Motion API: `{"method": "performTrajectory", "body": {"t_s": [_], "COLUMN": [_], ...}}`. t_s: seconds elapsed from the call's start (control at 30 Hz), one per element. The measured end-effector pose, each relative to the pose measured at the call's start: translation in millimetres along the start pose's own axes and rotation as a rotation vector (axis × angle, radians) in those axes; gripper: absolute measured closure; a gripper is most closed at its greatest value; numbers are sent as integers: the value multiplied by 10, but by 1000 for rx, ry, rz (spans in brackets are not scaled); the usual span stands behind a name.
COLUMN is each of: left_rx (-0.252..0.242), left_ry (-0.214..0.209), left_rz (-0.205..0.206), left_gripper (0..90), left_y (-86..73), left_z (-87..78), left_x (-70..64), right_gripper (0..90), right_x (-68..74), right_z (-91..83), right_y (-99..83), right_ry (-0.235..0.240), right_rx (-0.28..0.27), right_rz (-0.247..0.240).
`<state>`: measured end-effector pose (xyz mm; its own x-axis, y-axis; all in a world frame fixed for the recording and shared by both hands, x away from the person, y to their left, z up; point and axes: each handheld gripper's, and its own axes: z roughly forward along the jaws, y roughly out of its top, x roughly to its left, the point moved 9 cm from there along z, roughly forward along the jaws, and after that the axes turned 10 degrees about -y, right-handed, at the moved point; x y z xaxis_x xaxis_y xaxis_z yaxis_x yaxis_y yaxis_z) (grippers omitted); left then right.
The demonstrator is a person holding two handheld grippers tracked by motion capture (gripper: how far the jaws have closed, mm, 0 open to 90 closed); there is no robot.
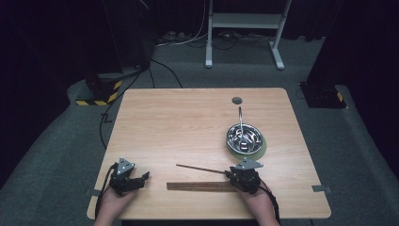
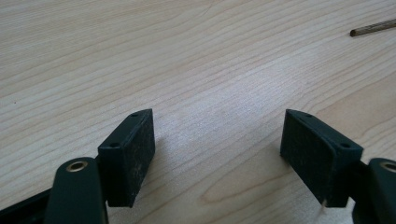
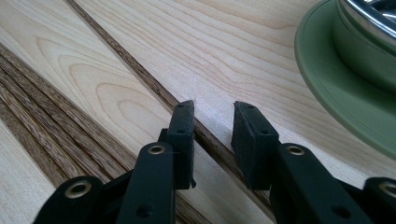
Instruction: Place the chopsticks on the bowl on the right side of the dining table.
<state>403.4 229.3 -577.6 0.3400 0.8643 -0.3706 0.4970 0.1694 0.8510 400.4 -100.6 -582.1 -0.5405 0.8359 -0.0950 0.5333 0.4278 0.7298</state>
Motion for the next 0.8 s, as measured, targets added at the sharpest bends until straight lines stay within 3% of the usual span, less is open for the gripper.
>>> {"method": "performTrajectory", "body": {"t_s": [0.2,0.37,0.43,0.53,0.57,0.8], "left_rx": [19,32,7,15,9,22], "left_ry": [-7,-11,-9,-7,-10,-6], "left_rz": [20,28,10,23,9,21], "left_gripper": [262,262,263,266,265,266], "left_y": [-3,-20,-13,-19,-13,-20], "left_z": [5,-13,-9,-20,-12,-18], "left_x": [7,-1,-19,-15,-16,-2], "right_gripper": [701,718,737,755,764,784], "right_x": [-4,25,45,75,92,109], "right_z": [8,32,33,29,34,91], "right_y": [3,27,34,36,45,101], "right_ry": [-10,-24,-15,-2,3,8], "right_rx": [-5,2,0,5,5,6], "right_rz": [-4,-37,-44,-60,-76,-80]}}
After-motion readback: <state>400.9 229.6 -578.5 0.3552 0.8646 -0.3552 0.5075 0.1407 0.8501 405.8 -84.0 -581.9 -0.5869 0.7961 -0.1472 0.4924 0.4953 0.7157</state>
